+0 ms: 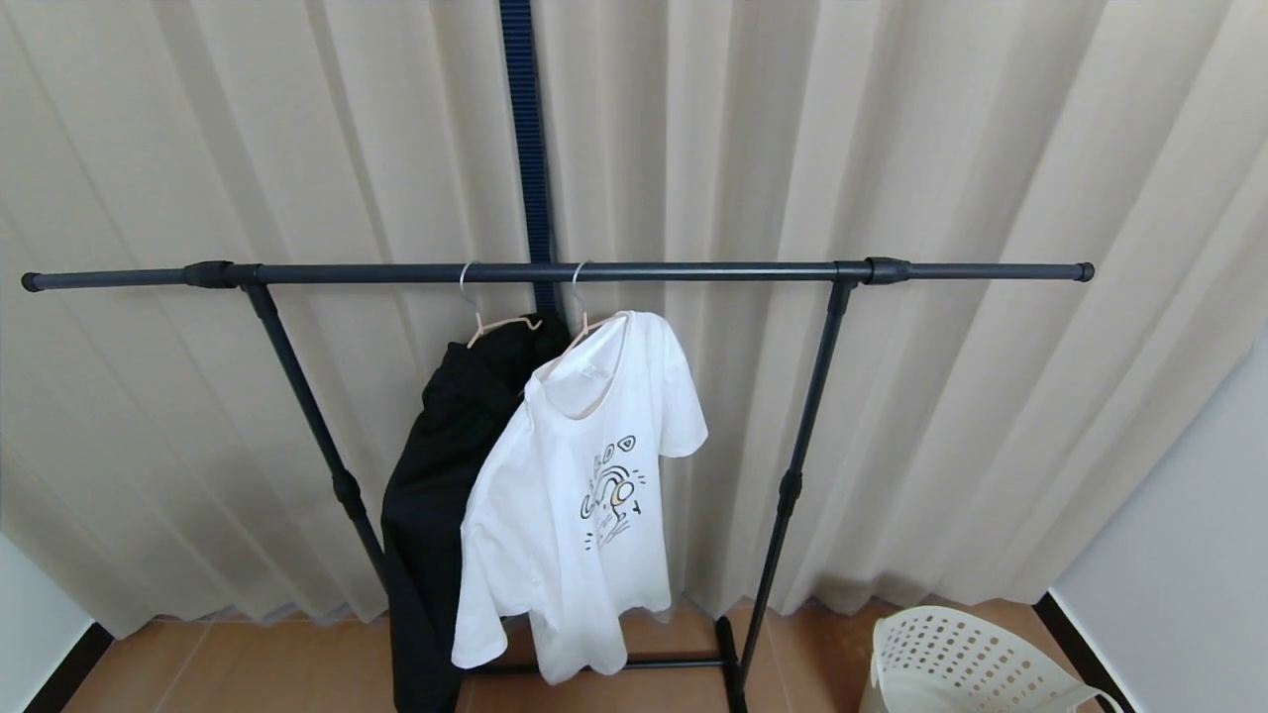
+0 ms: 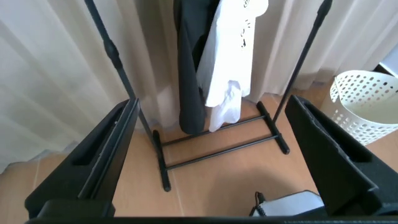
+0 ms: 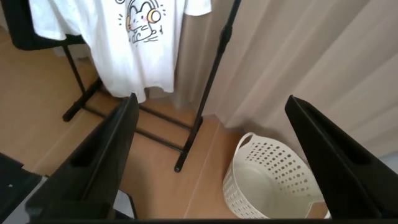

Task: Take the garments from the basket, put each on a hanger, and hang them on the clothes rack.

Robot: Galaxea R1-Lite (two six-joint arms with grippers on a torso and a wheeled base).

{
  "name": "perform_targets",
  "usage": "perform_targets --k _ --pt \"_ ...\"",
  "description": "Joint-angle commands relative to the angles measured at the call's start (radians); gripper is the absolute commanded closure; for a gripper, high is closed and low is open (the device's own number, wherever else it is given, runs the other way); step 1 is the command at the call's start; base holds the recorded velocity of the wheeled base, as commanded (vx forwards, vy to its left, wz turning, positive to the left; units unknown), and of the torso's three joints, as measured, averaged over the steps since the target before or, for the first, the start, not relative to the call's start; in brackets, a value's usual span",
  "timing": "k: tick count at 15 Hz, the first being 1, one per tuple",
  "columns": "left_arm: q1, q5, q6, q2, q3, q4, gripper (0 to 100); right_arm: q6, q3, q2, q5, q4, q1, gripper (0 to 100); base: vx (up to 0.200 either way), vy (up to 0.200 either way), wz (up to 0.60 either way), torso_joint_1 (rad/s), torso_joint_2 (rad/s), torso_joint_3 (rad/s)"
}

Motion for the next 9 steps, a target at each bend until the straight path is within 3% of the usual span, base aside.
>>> perform_targets --k 1,2,4,6,7,8,9 --pt "0.011 0.000 -0.001 -0.018 0.005 0.000 0 0.000 0.004 -0.114 0.001 0.001 -0.034 0 0.000 0.000 0.00 0.000 0.00 0.000" --pt "0.050 0.012 0.013 -0.016 0.007 -0.002 0 0.000 0.004 -0.137 0.000 0.001 -0.034 0 0.000 0.000 0.00 0.000 0.00 0.000" --pt "0.268 0.008 0.073 -0.010 0.011 -0.005 0 0.031 0.004 -0.161 0.004 -0.002 -0.062 0 0.000 0.000 0.00 0.000 0.00 0.000" --pt "0.278 0.015 0.058 -0.010 0.020 -0.014 0 0.078 0.004 -0.181 0.006 -0.004 -0.067 0 0.000 0.000 0.00 0.000 0.00 0.000" --pt "0.280 0.035 0.018 -0.010 0.046 -0.068 0 0.088 0.003 -0.200 0.004 -0.004 -0.076 0 0.000 0.000 0.00 0.000 0.00 0.000" --pt "0.340 0.038 0.022 -0.002 0.050 -0.080 0 0.094 0.003 -0.207 0.004 -0.004 -0.079 0 0.000 0.000 0.00 0.000 0.00 0.000" --pt "0.453 0.017 0.050 0.001 0.050 -0.082 0 0.100 0.003 -0.206 0.006 -0.004 -0.079 0 0.000 0.000 0.00 0.000 0.00 0.000"
